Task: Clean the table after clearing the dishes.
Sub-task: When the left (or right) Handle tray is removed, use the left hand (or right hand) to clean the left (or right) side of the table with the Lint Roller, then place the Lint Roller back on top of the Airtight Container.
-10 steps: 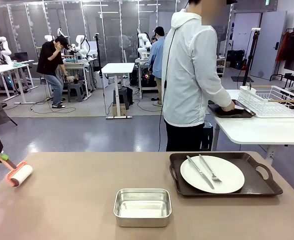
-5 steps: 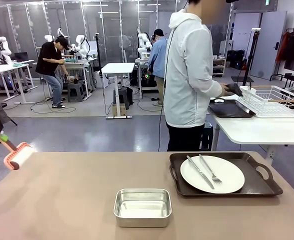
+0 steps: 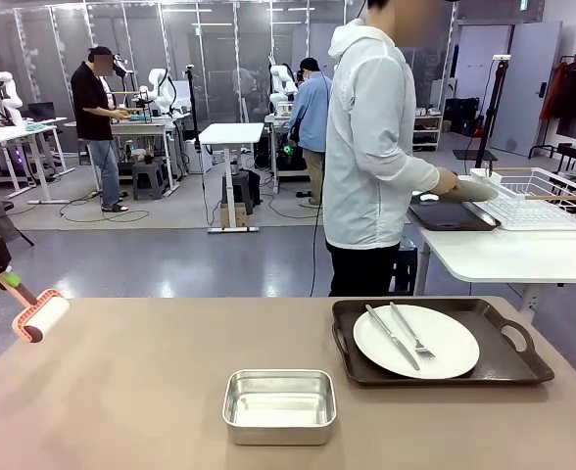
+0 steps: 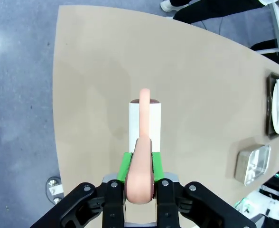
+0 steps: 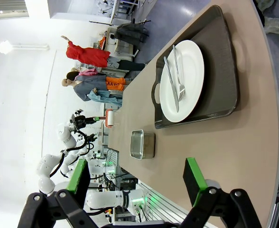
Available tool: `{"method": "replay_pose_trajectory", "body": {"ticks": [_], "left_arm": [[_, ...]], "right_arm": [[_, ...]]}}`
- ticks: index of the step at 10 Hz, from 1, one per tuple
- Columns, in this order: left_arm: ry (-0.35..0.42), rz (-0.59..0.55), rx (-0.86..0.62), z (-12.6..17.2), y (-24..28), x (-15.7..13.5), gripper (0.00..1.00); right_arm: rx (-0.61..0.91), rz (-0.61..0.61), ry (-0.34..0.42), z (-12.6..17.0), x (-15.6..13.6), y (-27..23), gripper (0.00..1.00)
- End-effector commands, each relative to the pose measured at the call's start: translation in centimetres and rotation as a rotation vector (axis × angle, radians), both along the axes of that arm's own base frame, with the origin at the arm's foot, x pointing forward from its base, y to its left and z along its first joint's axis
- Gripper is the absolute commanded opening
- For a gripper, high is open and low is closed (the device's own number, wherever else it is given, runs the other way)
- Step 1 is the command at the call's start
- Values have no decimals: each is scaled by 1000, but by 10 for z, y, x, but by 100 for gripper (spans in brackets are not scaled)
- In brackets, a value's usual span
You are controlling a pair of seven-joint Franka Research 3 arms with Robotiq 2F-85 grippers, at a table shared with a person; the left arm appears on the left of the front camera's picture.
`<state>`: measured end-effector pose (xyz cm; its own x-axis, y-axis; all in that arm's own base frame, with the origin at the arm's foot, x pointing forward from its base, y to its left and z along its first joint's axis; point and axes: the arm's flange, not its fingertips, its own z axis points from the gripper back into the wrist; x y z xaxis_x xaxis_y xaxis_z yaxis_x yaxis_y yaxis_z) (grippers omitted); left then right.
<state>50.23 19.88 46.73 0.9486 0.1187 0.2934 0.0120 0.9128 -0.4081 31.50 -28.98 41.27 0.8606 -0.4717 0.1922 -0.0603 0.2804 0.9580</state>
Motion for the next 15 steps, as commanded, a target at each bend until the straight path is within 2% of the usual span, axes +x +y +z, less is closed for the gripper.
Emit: {"method": "replay_pose_trajectory", "body": {"ticks": [1, 8, 9, 11, 12, 13, 15], "left_arm": [[-37, -8, -8, 10, 5, 1, 21], [-37, -8, -8, 10, 5, 1, 21], [-13, 1, 6, 7, 2, 3, 21], [-129, -438, 348, 81, -116, -3, 21], [-182, -627, 445, 107, -179, -17, 21], [-206, -793, 537, 119, -234, -30, 21], [-149, -1111, 673, 116, -344, -55, 21]], "right_arm": [[-1, 2, -5, 3, -2, 1, 100], [-1, 2, -5, 3, -2, 1, 100], [-1, 2, -5, 3, -2, 1, 100], [-1, 2, -5, 3, -2, 1, 100], [-1, 2, -5, 3, -2, 1, 100], [-1, 2, -5, 3, -2, 1, 100], [-1, 2, -5, 3, -2, 1, 100]]}}
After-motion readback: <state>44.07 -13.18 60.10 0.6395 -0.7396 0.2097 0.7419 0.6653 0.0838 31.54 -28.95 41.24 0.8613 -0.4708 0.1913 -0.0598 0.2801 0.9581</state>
